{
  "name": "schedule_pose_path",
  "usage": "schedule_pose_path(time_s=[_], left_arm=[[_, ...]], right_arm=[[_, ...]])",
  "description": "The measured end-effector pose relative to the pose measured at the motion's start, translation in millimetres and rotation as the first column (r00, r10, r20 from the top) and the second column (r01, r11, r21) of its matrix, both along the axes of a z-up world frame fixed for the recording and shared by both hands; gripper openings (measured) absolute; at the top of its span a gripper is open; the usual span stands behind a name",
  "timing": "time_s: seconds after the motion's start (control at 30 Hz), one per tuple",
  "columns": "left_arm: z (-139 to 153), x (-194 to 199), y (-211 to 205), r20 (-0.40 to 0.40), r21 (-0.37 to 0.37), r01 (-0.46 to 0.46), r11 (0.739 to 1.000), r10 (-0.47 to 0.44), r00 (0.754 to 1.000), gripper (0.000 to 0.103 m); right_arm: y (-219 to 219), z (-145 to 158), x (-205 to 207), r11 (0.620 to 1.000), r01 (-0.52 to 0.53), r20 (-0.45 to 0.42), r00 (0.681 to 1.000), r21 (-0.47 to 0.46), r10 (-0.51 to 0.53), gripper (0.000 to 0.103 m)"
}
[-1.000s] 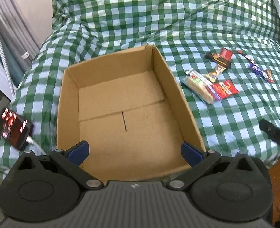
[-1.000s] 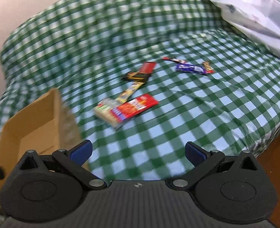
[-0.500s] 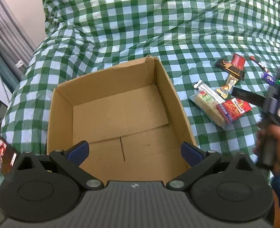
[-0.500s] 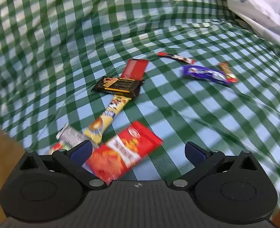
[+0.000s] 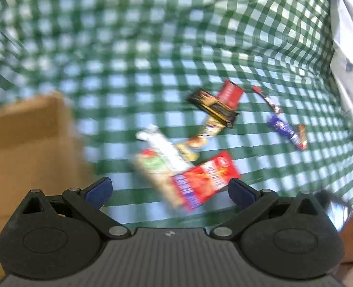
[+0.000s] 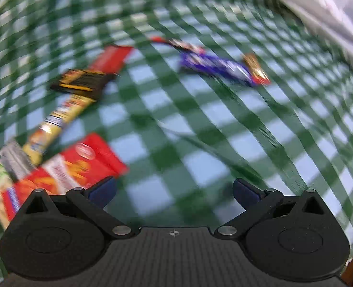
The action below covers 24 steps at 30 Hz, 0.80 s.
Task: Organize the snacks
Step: 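Reach to the snacks and grasp the green cracker bag with left tool while right grasps red spicy pack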
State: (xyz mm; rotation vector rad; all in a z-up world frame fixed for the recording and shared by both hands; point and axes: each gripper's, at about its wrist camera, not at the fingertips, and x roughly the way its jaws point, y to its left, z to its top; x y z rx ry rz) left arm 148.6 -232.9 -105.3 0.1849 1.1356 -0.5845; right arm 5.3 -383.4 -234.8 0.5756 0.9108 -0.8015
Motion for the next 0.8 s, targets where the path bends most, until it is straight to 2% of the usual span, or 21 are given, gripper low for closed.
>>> schedule_pose_path(time_s=[0.1,0.2,0.33,0.43,0.57,0.7,0.77,0.8], left_arm=[[-44,17,-18,-0.121,0.021,-0.069,0.997,0.071,0.990,0.103],[-72,25,-12,-0.174,0.054,-0.120,0.991,0.127,0.976,0.103],[-85,27,9,-0.204,0.031,-0.079,0.996,0.084,0.975,0.095],[-87,29,19,-0.220,-0.004,-0.052,0.999,0.050,0.974,0.093],[-76,32,27,-0.279,-0.055,-0.074,0.996,0.056,0.959,0.094],[-44,36,45,-0.341,-0.193,-0.179,0.965,0.105,0.934,0.097],[-24,37,47,-0.309,-0.231,-0.166,0.959,0.090,0.947,0.102],[-10,35,47,-0.244,-0.203,-0.162,0.966,0.111,0.963,0.103]], right_arm=[[-5,6,-17,0.999,0.022,0.072,0.997,0.041,-0.025,0.102],[-4,11,-19,0.999,0.010,0.101,0.995,0.045,-0.015,0.102],[-3,10,-7,0.997,-0.041,0.132,0.991,0.059,0.032,0.103],[-4,9,7,0.996,-0.011,0.136,0.991,0.088,-0.001,0.103],[-1,10,34,0.991,0.021,0.162,0.986,0.132,-0.043,0.102],[13,4,82,0.991,-0.074,0.114,0.992,0.110,0.061,0.102],[22,1,98,0.989,-0.126,0.060,0.991,0.072,0.121,0.103],[29,-1,104,0.987,-0.159,0.024,0.987,0.035,0.158,0.103]])
